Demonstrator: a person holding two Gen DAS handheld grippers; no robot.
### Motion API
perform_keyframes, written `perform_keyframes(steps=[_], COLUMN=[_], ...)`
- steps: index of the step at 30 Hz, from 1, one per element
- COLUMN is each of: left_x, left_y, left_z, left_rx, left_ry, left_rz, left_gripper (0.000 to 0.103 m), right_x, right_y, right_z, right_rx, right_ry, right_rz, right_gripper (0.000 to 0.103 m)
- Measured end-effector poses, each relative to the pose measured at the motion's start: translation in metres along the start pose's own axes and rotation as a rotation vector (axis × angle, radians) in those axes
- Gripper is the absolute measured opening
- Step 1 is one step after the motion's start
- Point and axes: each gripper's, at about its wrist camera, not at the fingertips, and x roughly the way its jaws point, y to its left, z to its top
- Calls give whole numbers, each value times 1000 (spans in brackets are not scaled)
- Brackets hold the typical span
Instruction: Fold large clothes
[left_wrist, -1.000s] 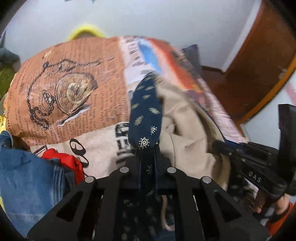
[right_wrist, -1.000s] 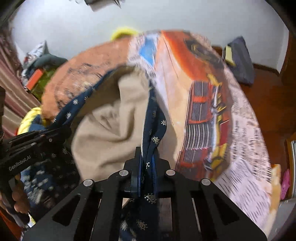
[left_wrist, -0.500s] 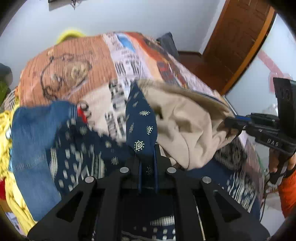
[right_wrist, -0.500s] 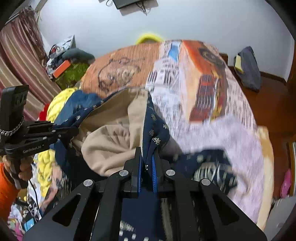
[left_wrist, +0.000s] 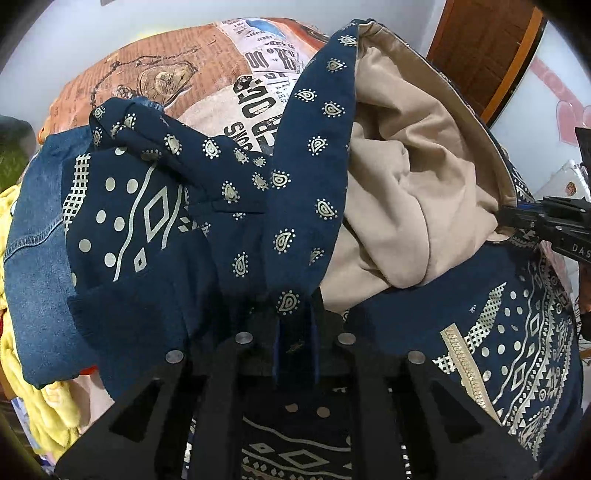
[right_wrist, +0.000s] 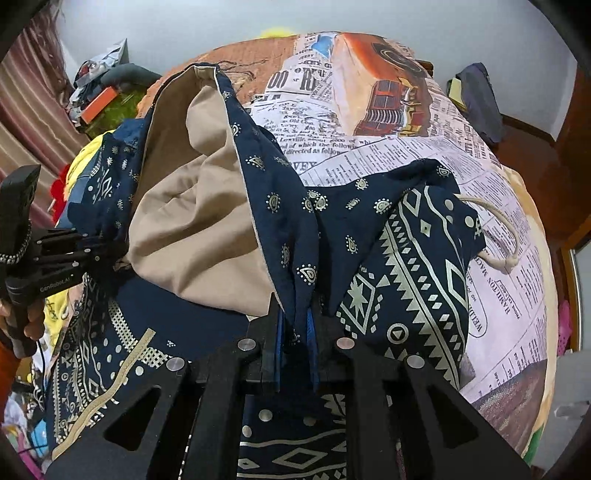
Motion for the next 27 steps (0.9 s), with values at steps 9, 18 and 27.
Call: perform_keyframes(steps=[9,18,27], left_x=[-25,-22,25], left_y=[-22,-18,-2], left_z=[20,78,117], left_rx=[112,79,14], left_ry=[-48,-110,-59], left_rz=[-5,-8,2], left_gripper=[43,53,53], right_x=[-25,-12,40], right_y=[-1,10,4], right_z=[19,61,84], right_rx=[5,-14,14], right_ry=[-65,-107,-35], right_rz=[6,30,65], right_gripper=[47,48,48])
